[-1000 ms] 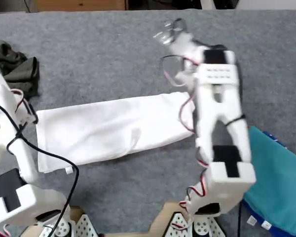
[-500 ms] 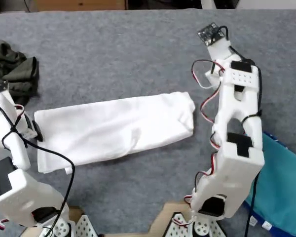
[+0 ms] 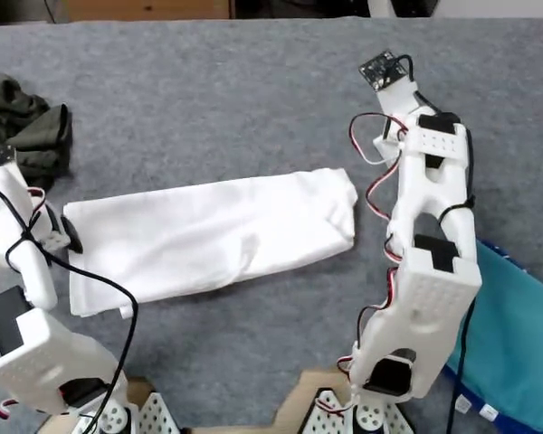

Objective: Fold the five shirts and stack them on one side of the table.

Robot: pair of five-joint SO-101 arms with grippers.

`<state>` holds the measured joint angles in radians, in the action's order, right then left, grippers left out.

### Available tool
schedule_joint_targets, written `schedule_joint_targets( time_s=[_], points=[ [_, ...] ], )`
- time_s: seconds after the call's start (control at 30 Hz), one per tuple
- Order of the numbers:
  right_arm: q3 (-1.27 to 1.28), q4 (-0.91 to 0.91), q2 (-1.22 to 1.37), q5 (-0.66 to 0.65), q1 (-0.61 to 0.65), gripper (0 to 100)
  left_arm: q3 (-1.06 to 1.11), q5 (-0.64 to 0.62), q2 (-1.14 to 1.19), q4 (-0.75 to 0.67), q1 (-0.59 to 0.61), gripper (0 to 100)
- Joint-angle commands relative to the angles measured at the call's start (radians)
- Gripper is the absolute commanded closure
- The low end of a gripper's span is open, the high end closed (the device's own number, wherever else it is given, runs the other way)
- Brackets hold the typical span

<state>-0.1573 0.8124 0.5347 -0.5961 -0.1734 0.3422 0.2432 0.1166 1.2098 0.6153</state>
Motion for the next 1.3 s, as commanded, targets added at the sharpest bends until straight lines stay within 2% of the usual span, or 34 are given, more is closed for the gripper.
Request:
schedule_joint_targets(
  time_s=[0.0,0.13,0.43,0.53,0.67,0.8,0.97,1.17,1.27],
  points=[
    [-0.062,-0.012,0.001,0.002,-0.005,99.3,0.048,-0.064,-0.002,-0.124,-0.015,80],
    [-0.062,-0.012,0.001,0.002,-0.005,99.3,0.124,-0.075,-0.002,-0.207,-0.031,80],
    [-0.062,-0.017,0.001,0.002,-0.005,99.3,0.138,-0.075,0.004,-0.204,-0.043,80],
    [-0.062,-0.017,0.001,0.002,-0.005,99.3,0.129,-0.075,0.050,-0.203,-0.071,85],
    [-0.062,-0.017,0.001,0.002,-0.007,99.3,0.068,-0.075,0.104,-0.140,-0.110,94],
    [-0.062,-0.017,0.001,0.002,-0.007,99.3,-0.014,-0.075,0.197,-0.069,-0.133,98],
    [-0.064,-0.018,0.001,0.002,-0.007,99.3,-0.130,-0.078,0.291,0.009,-0.130,98],
    [-0.064,-0.018,0.001,0.002,-0.007,99.3,-0.184,-0.078,0.308,0.014,-0.137,98],
    [-0.064,-0.018,0.001,0.002,-0.007,99.3,-0.229,-0.123,0.308,0.049,-0.138,98]
  ],
)
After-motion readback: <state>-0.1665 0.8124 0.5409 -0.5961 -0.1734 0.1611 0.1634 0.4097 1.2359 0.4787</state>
